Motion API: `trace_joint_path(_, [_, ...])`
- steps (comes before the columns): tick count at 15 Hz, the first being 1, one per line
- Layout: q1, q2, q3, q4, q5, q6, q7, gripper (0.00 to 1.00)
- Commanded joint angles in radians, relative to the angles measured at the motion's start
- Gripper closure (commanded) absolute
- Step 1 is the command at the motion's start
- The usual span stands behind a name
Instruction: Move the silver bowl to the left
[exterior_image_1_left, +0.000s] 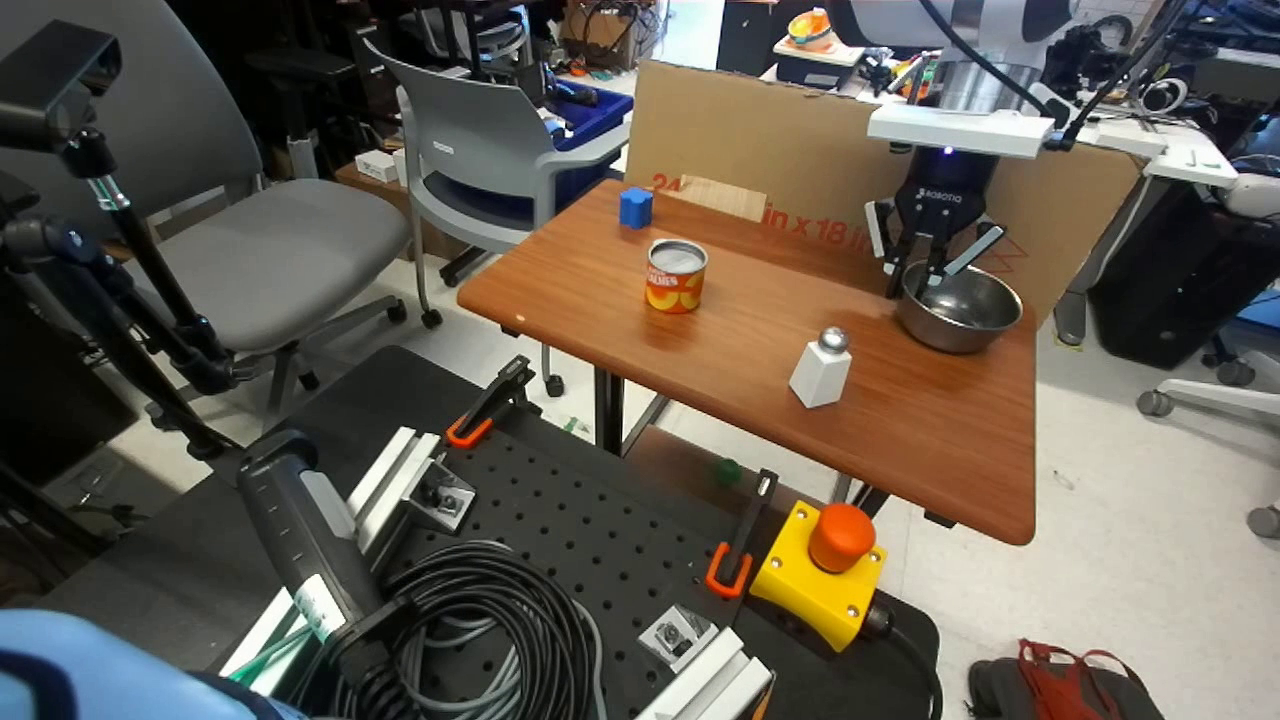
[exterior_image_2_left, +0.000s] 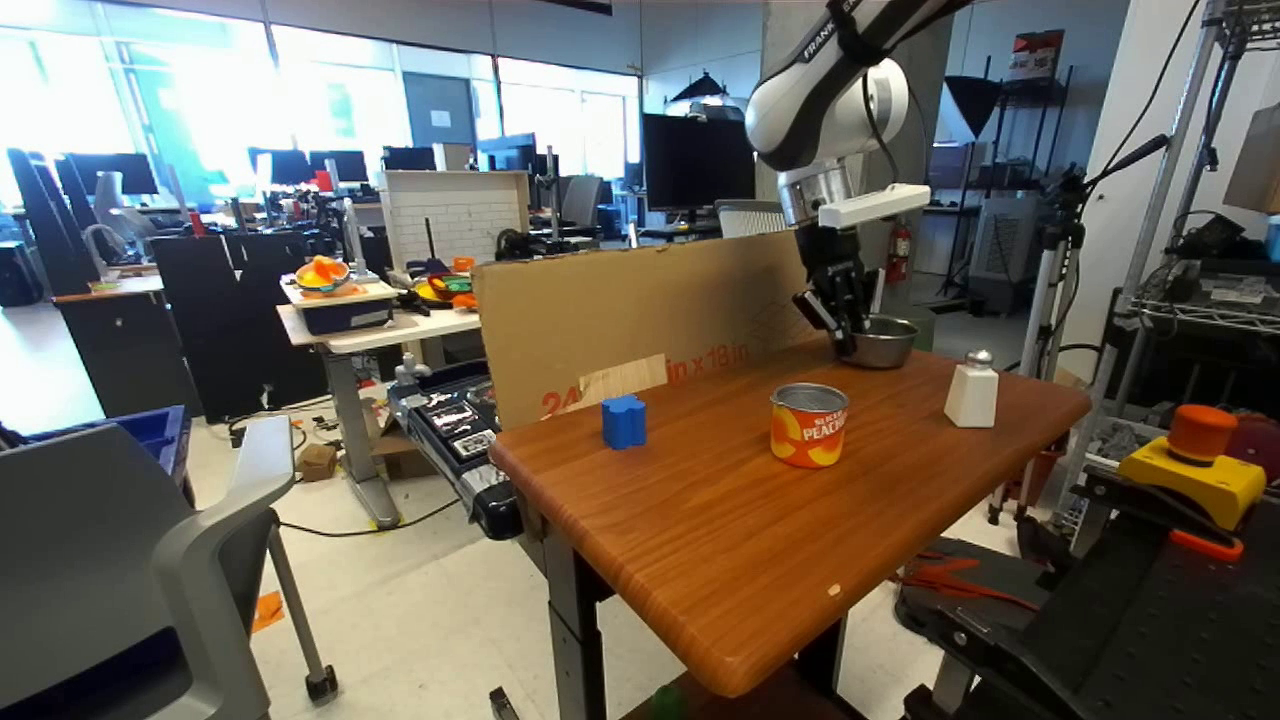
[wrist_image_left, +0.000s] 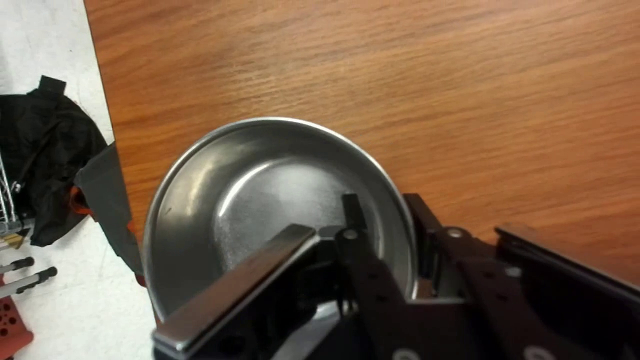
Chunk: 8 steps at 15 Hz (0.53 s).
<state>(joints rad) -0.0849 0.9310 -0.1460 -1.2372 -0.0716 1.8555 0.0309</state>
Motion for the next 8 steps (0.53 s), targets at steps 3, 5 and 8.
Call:
trace_joint_path(3, [-0.035, -0.033, 0.022, 0.058, 0.010, -0.135, -0.023, 1.00])
trace_joint_path(5, [-0.043, -0.059, 0.026, 0.055, 0.012, -0.165, -0.036, 0.98])
trace_joint_path(8, [-0.027, -0.104, 0.030, 0.057, 0.000, -0.181, -0.036, 0.98])
